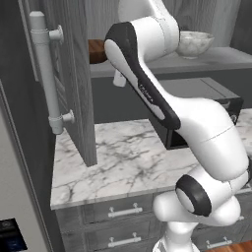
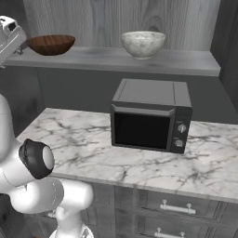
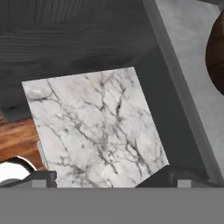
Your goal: Move the bowls from the cabinet to the plates on the dining table.
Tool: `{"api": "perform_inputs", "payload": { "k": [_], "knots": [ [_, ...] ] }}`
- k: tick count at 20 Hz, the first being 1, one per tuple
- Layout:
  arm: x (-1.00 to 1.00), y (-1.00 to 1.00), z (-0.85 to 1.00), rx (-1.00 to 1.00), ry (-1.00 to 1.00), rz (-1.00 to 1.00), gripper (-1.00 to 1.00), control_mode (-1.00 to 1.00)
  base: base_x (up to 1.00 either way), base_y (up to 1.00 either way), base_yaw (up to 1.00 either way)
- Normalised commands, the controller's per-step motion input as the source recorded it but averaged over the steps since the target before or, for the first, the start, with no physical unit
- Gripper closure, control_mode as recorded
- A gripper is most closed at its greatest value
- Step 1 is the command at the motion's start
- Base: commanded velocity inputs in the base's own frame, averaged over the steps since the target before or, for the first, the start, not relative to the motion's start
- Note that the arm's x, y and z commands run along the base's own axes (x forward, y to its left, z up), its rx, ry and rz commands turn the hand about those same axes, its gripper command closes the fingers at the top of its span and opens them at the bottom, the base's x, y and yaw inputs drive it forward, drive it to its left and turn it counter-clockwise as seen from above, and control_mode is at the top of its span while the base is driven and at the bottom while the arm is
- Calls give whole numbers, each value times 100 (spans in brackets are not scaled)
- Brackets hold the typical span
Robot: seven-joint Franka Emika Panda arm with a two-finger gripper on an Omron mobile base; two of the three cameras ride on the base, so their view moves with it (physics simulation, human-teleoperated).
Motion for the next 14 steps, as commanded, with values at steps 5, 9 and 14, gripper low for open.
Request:
{"api": "perform_inputs", "payload": {
  "k": [5,9,14],
  "knots": [
    [41,-16,-1,-11,-8,7,-100,-100,0,0,0],
    [33,-24,-2,-7,-8,9,-100,-100,0,0,0],
    [43,-15,-12,-6,-6,9,-100,-100,0,0,0]
  ]
}}
